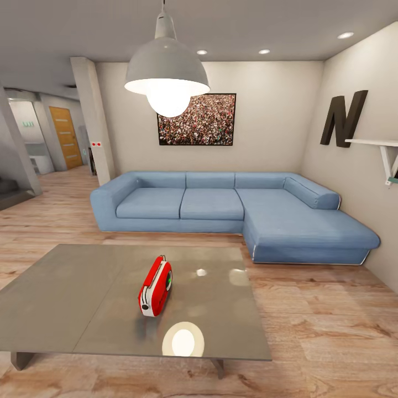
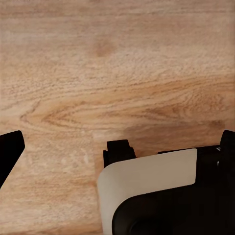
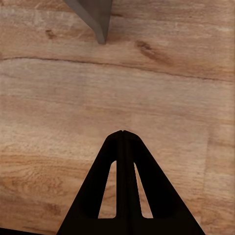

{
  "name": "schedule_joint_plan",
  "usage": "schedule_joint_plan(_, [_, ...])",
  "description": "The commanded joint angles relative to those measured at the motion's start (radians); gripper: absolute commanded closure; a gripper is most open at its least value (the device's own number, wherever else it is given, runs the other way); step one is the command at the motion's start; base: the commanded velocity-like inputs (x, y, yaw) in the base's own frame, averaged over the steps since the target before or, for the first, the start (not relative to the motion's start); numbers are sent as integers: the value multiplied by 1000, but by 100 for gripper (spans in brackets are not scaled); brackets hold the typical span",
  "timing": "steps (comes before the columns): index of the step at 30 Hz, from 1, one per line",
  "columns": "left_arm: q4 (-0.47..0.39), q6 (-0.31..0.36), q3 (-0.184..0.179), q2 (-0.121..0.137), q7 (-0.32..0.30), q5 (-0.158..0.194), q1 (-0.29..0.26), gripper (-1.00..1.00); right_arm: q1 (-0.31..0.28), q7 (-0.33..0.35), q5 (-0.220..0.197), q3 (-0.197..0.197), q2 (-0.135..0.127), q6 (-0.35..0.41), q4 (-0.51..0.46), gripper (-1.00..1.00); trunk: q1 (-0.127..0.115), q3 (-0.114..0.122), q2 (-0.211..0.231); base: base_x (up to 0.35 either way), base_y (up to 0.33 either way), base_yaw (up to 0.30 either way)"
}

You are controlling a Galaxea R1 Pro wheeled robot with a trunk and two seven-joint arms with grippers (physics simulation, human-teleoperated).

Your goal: Turn on the radio receiver that's on the table in the living room.

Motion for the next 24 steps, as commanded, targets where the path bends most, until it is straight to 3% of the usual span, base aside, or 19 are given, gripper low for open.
schedule_joint_plan(1, [0,0,0,0,0,0,0,-100,0,0,0,0,0,0,0,100,0,0,0,0,0,0])
schedule_joint_plan(24, [0,0,0,0,0,0,0,-100,0,0,0,0,0,0,0,100,0,0,0,0,0,0])
